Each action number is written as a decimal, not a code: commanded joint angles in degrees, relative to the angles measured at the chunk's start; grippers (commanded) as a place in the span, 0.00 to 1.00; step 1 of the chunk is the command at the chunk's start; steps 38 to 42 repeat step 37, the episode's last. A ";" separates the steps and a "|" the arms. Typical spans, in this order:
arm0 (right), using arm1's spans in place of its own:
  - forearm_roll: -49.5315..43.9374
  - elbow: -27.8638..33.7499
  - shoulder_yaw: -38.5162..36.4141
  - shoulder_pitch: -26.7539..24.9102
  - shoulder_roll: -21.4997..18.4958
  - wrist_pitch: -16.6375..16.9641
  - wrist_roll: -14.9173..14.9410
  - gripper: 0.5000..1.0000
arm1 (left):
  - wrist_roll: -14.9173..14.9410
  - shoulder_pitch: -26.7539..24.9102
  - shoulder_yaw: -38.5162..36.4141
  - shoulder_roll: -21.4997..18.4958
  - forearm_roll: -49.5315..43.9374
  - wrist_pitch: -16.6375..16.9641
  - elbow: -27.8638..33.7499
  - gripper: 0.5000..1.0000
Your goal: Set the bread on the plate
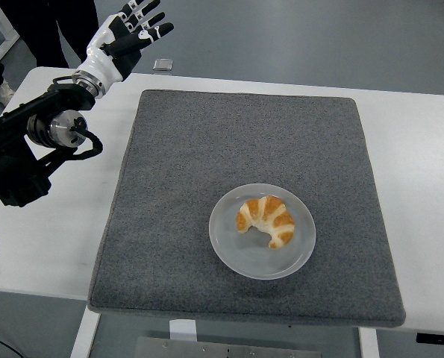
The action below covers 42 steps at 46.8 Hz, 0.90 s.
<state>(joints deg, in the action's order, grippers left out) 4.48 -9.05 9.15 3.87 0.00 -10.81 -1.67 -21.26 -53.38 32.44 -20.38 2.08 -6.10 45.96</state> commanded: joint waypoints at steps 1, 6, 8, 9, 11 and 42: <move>0.00 0.00 -0.01 0.00 0.00 0.00 0.00 0.90 | -0.01 0.99 0.17 0.51 -0.06 1.35 0.10 0.98; 0.00 0.00 0.07 0.00 0.00 0.00 0.00 0.90 | -0.10 2.05 0.08 1.56 0.03 3.72 0.19 0.98; 0.00 0.00 -0.01 0.00 0.00 0.00 0.00 0.90 | -0.27 2.40 0.08 2.00 0.20 4.60 0.28 0.98; 0.00 0.00 -0.01 0.00 0.00 0.00 0.00 0.90 | -0.71 2.58 0.08 2.18 0.29 5.22 0.36 0.98; 0.00 0.00 -0.01 0.00 0.00 0.00 0.00 0.90 | -1.76 2.75 0.08 2.36 0.38 6.36 0.54 0.98; 0.00 -0.18 0.08 0.00 0.00 0.00 0.09 0.90 | -5.28 4.07 -0.09 2.71 0.55 7.42 1.33 0.98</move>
